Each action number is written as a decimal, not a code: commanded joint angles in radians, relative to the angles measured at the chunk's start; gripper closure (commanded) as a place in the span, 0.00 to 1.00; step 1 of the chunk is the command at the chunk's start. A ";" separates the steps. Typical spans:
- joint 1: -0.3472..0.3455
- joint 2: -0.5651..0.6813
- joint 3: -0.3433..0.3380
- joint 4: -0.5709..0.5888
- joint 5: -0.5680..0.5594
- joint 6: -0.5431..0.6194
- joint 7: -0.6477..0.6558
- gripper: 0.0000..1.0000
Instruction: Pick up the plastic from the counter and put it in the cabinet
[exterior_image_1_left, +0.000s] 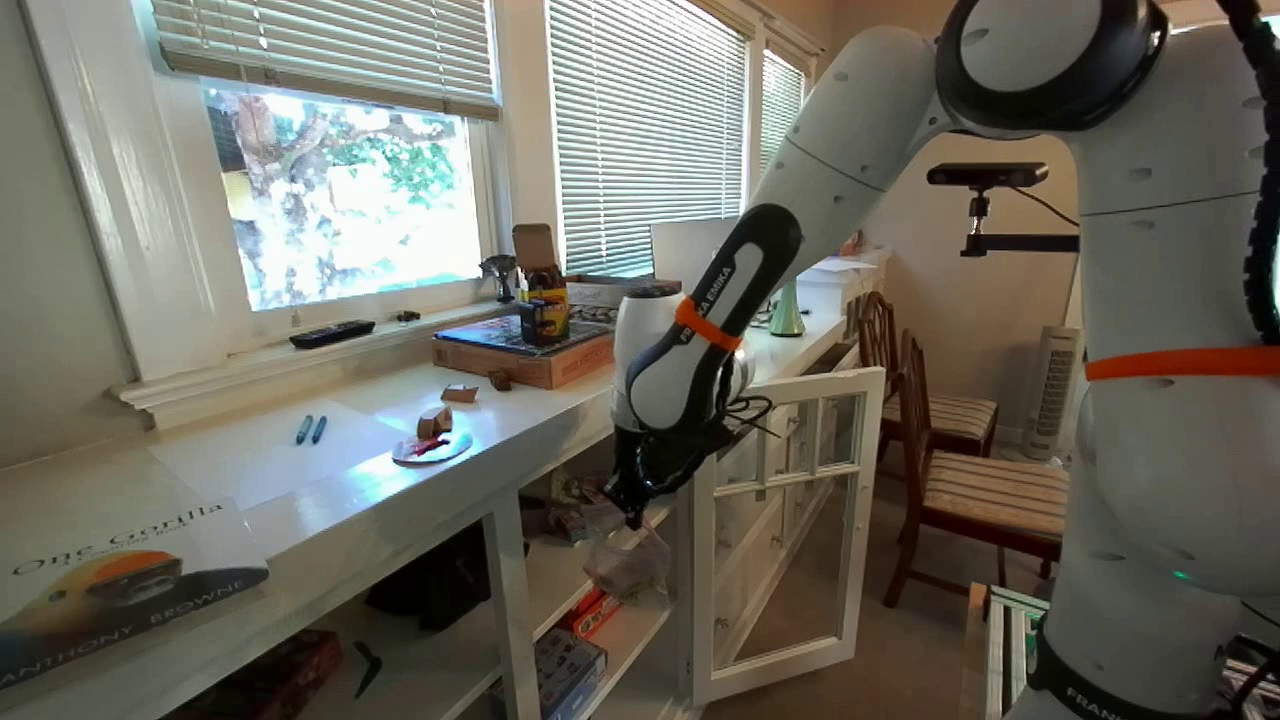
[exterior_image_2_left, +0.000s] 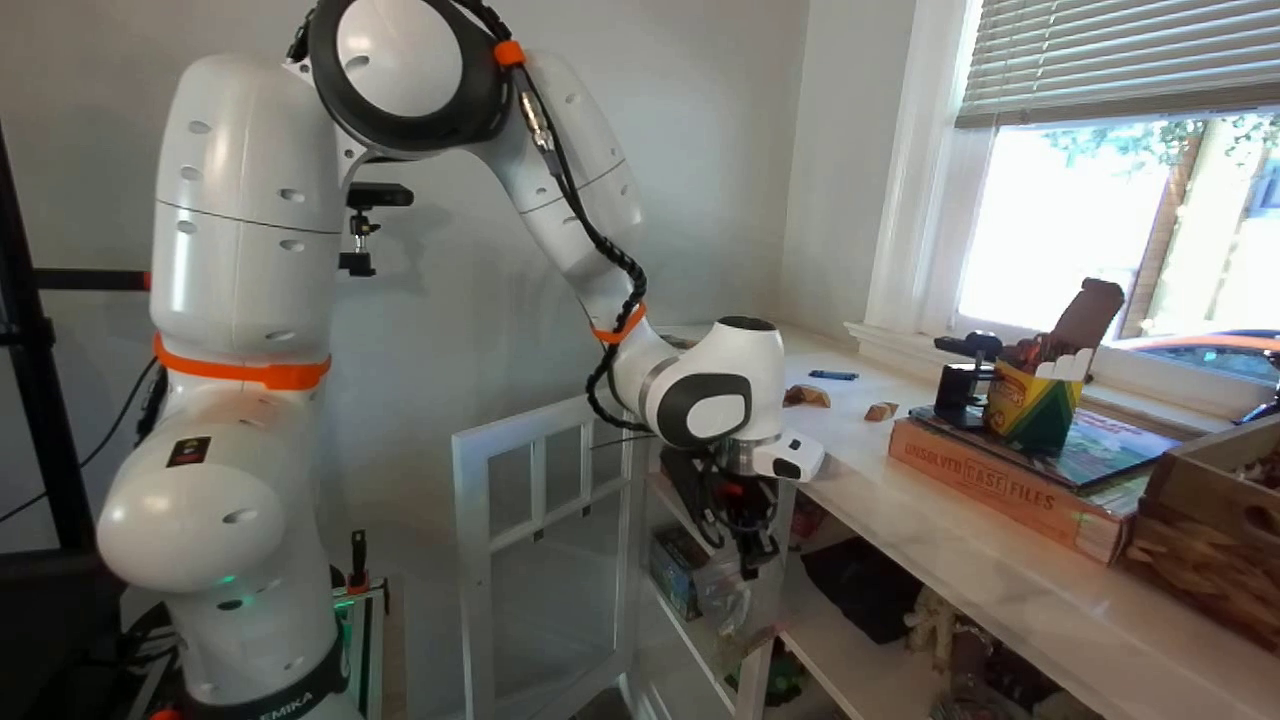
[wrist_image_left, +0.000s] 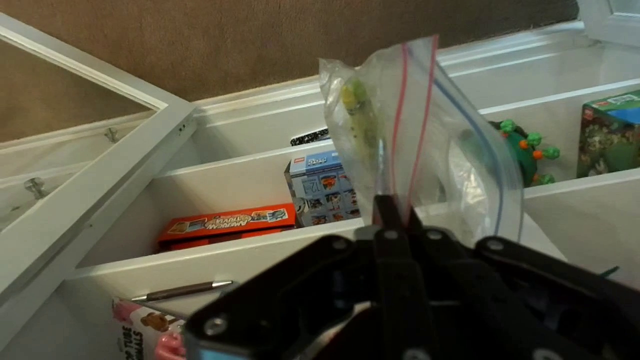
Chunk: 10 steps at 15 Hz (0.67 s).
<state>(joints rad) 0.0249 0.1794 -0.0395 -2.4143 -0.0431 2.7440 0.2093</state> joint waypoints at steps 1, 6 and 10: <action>0.014 0.066 -0.039 0.015 -0.063 0.104 0.049 1.00; 0.047 0.131 -0.103 0.017 -0.104 0.229 0.060 1.00; 0.101 0.186 -0.177 0.024 -0.129 0.317 0.040 1.00</action>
<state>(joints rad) 0.0706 0.3118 -0.1503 -2.4080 -0.1316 2.9995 0.2362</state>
